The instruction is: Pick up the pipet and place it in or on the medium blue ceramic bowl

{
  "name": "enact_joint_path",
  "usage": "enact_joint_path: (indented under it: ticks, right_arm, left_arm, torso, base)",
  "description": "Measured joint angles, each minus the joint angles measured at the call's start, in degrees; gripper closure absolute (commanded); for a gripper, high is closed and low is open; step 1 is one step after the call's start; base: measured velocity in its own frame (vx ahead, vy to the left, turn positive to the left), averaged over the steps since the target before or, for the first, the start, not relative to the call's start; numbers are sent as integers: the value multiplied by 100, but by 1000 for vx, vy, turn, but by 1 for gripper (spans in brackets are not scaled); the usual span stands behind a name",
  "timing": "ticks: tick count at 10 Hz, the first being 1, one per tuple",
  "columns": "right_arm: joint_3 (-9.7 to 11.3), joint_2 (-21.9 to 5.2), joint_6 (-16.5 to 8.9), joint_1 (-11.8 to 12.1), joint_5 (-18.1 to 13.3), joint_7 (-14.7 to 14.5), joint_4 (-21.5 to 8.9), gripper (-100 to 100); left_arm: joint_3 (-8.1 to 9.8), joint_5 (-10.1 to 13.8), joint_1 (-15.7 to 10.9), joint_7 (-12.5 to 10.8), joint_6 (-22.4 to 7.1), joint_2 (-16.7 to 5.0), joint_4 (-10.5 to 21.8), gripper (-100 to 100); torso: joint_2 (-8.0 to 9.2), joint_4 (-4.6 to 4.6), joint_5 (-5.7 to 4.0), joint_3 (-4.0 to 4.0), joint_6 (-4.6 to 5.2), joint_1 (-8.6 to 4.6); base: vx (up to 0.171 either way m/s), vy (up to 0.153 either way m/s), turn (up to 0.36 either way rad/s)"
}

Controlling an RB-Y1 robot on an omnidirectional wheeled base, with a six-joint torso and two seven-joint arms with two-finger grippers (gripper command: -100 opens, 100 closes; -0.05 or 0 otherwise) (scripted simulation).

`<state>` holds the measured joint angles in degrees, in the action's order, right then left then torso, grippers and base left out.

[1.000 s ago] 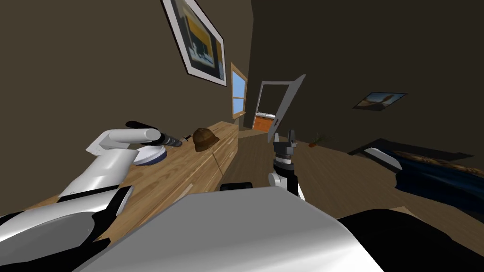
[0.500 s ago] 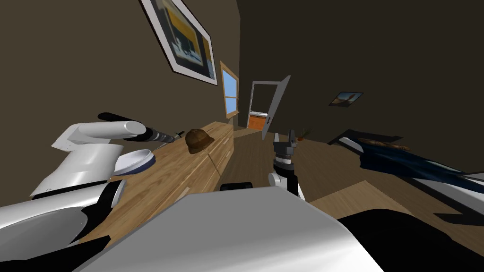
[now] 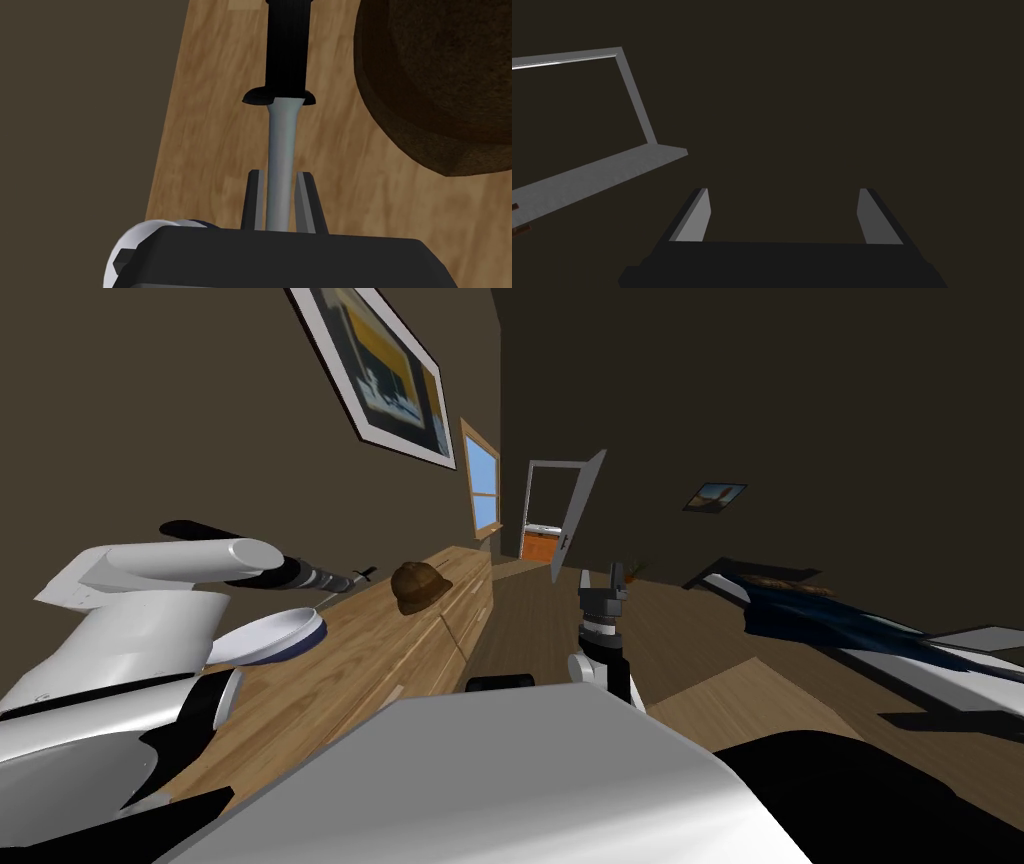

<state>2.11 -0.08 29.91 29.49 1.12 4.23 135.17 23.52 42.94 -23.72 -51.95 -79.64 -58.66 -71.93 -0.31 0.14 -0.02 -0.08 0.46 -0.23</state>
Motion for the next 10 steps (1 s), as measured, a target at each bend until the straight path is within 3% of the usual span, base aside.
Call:
enact_joint_path:
  ticks: [2,4,6,9,10]
  right_arm:
    - [0,0,0,0,0,0,0,0]
    - [-1,0,0,0,0,0,0,0]
    - [0,0,0,0,0,0,0,0]
    - [-1,0,0,0,0,0,0,0]
    - [-1,0,0,0,0,0,0,0]
  left_arm:
    - [110,38,68,165,-146,-183,189,100]
    - [152,73,-12,448,-289,-448,642,100]
    - [299,68,283,530,-433,-503,566,100]
    - [376,99,322,832,-668,-785,931,100]
    - [486,121,488,889,-814,-855,860,100]
  torso:
    - [4,1,2,2,-1,11]
    - [3,0,4,1,-5,23]
    - [3,-5,8,-1,-2,17]
    - [-1,-5,4,-3,1,19]
    - [2,-7,7,-2,1,19]
  base:
    - [-19,72,-62]
    - [-10,71,-23]
    - [-19,66,-45]
    - [-17,77,-33]
    - [-11,56,2]
